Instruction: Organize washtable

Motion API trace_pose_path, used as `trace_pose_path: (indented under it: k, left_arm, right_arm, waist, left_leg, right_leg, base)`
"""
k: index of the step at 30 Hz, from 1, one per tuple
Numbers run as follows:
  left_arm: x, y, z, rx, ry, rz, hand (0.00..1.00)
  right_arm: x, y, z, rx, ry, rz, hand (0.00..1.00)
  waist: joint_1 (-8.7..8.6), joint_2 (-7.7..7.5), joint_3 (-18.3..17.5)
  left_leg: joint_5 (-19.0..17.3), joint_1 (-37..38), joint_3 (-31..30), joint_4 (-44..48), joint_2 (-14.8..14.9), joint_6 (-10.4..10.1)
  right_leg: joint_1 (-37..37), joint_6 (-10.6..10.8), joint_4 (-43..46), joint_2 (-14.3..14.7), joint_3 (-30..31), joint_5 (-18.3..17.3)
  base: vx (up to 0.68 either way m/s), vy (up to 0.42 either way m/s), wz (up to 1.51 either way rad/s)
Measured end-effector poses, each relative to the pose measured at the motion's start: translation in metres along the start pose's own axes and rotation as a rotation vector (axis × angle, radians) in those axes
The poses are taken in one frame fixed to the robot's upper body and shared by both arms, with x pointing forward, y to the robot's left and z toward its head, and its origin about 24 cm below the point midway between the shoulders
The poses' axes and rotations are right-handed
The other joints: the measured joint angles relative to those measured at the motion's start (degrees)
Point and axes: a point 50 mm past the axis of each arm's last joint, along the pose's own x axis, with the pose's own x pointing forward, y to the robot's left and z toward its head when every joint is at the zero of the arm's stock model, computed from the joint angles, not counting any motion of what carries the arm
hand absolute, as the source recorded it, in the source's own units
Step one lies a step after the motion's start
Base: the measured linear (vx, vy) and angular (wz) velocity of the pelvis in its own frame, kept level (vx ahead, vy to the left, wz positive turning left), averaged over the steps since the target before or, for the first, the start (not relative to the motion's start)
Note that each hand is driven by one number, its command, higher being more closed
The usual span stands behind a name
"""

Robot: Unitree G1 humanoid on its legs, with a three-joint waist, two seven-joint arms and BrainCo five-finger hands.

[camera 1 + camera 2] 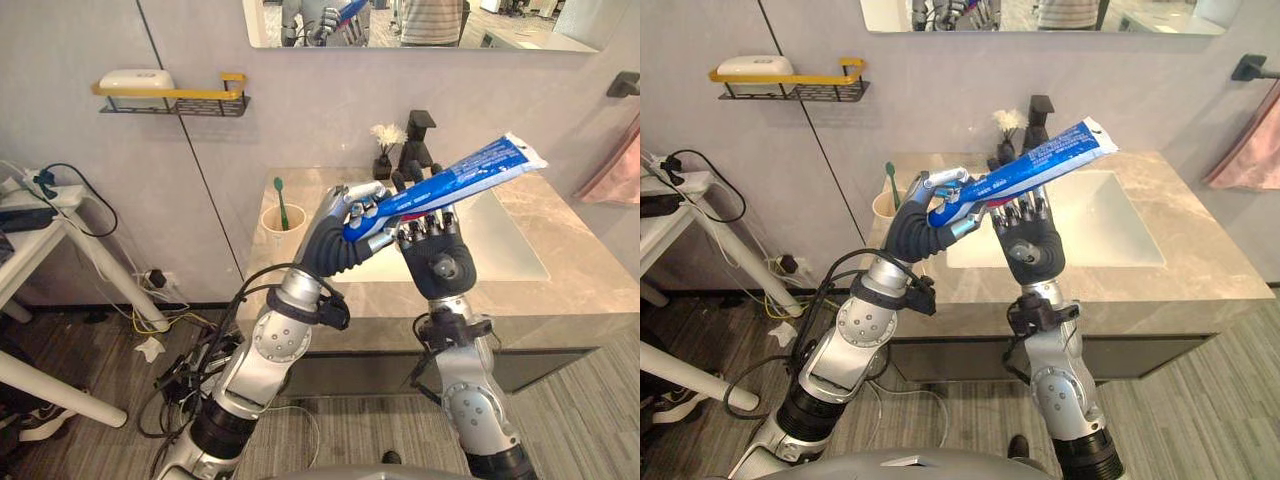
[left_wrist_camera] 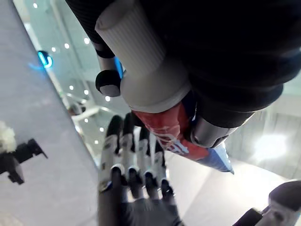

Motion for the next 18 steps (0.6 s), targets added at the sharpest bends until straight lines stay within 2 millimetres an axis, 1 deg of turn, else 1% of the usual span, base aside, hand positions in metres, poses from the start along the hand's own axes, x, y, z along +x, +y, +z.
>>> trace_pose_path:
  k: [3,6,10,13,14,18]
  left_arm:
    - [-0.007,-0.002,-0.005,-0.006,0.037,-0.002,1.00]
    - [-0.009,-0.003,-0.006,-0.011,0.049,-0.005,1.00]
    - [-0.011,-0.003,-0.007,-0.016,0.055,-0.004,1.00]
    - [-0.018,-0.006,-0.009,-0.033,0.079,-0.011,1.00]
    - [-0.020,-0.007,-0.010,-0.036,0.086,-0.012,1.00]
    - [-0.024,-0.007,-0.011,-0.065,0.104,-0.005,1.00]
  right_arm:
    - [0.005,0.003,0.003,-0.003,-0.023,0.015,0.00]
    - [0.007,0.003,0.004,-0.004,-0.036,0.008,0.00]
    - [0.008,0.003,0.006,-0.004,-0.049,-0.001,0.00]
    - [0.009,0.003,0.007,-0.007,-0.056,-0.013,0.00]
    - [0.009,0.003,0.007,-0.007,-0.056,-0.020,1.00]
    - [0.013,0.004,0.008,-0.008,-0.065,-0.021,1.00]
  waist:
    - [0.07,-0.58,-0.4]
    - [0.22,-1.02,-0.6]
    - [0.27,-1.07,-0.6]
    - [0.21,-1.07,-0.6]
    - [0.25,-1.07,-0.6]
    - [0.27,-1.07,-0.6]
  left_leg:
    - [0.0,0.0,0.0,-0.1,0.0,0.0]
    - [0.0,0.0,0.0,-0.1,0.0,0.0]
    - [0.0,0.0,0.0,-0.1,0.0,0.0]
    - [0.0,0.0,0.0,-0.2,0.0,0.0]
    - [0.0,0.0,0.0,-0.2,0.0,0.0]
    - [0.0,0.0,0.0,-0.2,0.0,0.0]
  right_leg:
    - [0.0,0.0,0.0,0.0,0.0,0.0]
    - [0.0,0.0,0.0,0.0,0.0,0.0]
    - [-0.1,0.0,0.0,0.0,0.0,0.0]
    - [-0.1,0.0,0.0,0.1,0.1,0.0]
    - [-0.1,0.0,0.0,0.0,0.1,0.0]
    - [-0.1,0.0,0.0,0.0,0.1,0.0]
  base:
    - [0.00,0.000,0.00]
    - [0.00,0.000,0.00]
    - [0.00,0.000,0.00]
    - [0.00,0.000,0.00]
    - [0.00,0.000,0.00]
    - [0.00,0.000,0.00]
